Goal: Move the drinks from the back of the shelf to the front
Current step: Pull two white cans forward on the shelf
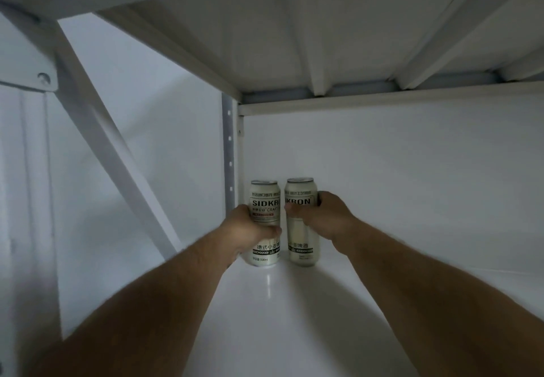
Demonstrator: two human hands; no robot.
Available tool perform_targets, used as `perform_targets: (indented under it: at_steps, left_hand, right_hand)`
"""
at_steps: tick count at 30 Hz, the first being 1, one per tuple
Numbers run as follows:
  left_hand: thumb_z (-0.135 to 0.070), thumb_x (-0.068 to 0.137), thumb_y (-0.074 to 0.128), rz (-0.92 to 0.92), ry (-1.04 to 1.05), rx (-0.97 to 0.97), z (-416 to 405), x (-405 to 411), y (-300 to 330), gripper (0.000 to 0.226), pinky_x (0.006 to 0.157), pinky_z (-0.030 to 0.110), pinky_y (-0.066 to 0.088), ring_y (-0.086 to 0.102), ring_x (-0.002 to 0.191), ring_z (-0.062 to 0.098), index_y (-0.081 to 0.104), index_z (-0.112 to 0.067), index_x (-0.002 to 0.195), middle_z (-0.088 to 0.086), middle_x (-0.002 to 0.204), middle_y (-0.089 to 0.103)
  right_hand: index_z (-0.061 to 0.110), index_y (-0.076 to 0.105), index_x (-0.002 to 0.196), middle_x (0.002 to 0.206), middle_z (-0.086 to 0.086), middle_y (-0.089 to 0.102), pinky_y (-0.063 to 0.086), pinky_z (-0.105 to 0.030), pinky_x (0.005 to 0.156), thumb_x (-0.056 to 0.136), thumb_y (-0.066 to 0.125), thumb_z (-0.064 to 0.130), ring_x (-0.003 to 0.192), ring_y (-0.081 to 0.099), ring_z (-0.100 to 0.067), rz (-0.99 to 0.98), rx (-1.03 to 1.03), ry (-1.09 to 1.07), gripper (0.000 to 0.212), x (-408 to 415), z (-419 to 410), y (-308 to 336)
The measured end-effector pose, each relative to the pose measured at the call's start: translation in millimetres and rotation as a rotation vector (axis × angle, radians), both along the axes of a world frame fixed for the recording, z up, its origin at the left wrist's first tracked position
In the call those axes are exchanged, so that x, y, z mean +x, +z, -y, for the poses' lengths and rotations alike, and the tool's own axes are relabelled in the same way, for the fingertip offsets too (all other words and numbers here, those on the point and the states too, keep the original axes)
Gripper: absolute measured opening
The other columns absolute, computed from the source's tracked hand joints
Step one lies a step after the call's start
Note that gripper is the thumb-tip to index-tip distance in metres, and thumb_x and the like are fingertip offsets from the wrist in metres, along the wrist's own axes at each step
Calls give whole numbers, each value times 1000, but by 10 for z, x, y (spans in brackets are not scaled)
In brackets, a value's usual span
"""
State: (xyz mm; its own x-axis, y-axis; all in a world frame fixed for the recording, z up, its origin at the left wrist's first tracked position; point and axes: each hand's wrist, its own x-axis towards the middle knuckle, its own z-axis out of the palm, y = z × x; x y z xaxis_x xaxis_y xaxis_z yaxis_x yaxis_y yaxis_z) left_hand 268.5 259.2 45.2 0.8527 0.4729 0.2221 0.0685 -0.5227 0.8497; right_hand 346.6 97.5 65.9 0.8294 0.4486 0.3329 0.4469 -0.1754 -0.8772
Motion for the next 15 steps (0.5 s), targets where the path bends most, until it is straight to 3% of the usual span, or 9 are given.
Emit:
perform_targets:
  at_steps: [7,11,15]
  left_hand:
    - [-23,77,90,11,-102,26,206,-122,92,31,100,40,57,74,100,17,75,-26,103,-2,106,79]
    - [-25,75,91,42,-183,30,440,-187,147,38,104,46,56,74,105,19,75,-24,110,-1,109,80]
    - [-25,75,92,89,-280,19,746,-263,178,31,104,46,56,75,105,20,75,-27,101,-1,108,80]
  right_hand:
    - [20,71,94,92,0,72,47,-23,62,81,79,41,84,66,-12,24,71,-97,26,-184,479,216]
    - [18,70,95,93,-1,73,46,-22,61,81,79,40,83,67,-13,45,122,-167,27,-361,857,326]
    - [15,71,96,96,-4,73,47,-22,61,81,80,40,84,68,-14,85,158,-241,30,-557,1260,379]
